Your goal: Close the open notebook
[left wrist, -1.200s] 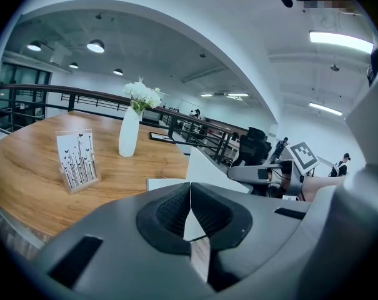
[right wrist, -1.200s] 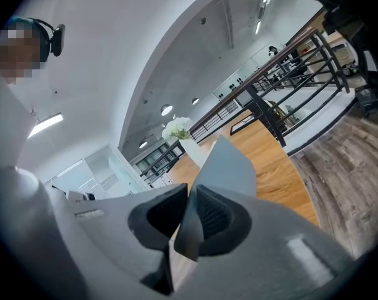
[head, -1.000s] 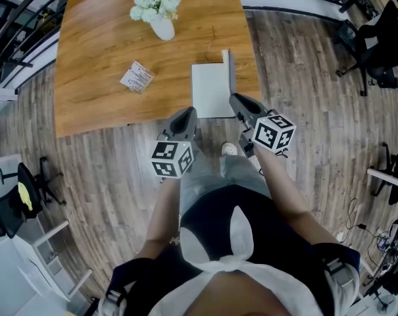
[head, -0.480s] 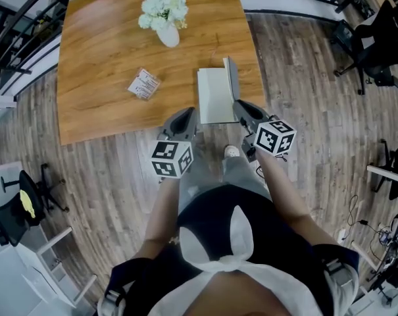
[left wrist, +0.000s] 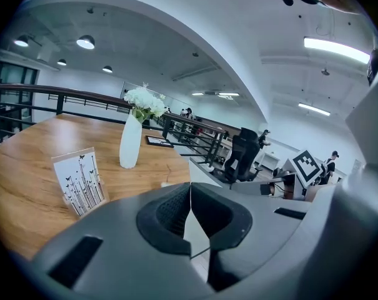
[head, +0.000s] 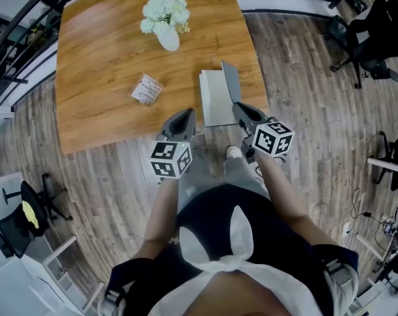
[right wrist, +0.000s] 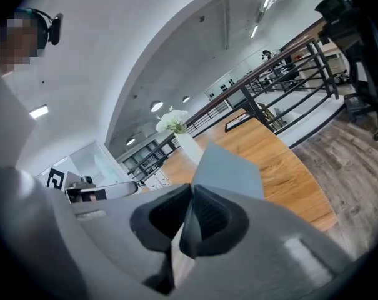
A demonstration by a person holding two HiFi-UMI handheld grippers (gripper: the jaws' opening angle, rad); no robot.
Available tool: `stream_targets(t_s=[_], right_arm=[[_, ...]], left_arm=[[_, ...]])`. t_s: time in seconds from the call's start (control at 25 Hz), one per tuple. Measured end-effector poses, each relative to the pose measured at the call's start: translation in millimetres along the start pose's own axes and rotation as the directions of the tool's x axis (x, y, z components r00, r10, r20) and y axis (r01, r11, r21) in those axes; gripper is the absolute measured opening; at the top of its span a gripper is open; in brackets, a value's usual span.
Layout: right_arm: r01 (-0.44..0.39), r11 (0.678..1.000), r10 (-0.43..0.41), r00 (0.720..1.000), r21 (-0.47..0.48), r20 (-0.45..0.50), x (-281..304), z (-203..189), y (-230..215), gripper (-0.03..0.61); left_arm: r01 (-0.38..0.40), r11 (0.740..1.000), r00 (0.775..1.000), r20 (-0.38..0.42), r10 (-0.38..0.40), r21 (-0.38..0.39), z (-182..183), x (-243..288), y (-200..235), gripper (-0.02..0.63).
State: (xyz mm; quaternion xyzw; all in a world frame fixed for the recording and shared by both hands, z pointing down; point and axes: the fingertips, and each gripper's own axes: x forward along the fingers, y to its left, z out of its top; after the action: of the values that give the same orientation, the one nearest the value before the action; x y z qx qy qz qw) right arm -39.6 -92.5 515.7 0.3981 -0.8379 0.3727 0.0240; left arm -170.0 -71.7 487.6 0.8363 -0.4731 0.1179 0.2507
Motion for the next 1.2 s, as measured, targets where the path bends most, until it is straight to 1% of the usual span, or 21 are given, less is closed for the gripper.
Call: stream_targets(t_s=[0.52,1.2], right_arm=[[0.031,0.999,-0.031,0.999,0.008,-0.020,18.3,-11.6,8.3,0.011],[0.064,0.998,-0.064,0.997,0.014,-0.048,38.2,-25.6,15.0,0.011]], left_arm=[[0.036,0.999,0.999,-0.009,-0.036,0.001,3.8,1.8,21.7,0.020],[0.064,0.998,0.998,-0.028,-0.064,-0.006,4.7,3.5,43.2,0.020]])
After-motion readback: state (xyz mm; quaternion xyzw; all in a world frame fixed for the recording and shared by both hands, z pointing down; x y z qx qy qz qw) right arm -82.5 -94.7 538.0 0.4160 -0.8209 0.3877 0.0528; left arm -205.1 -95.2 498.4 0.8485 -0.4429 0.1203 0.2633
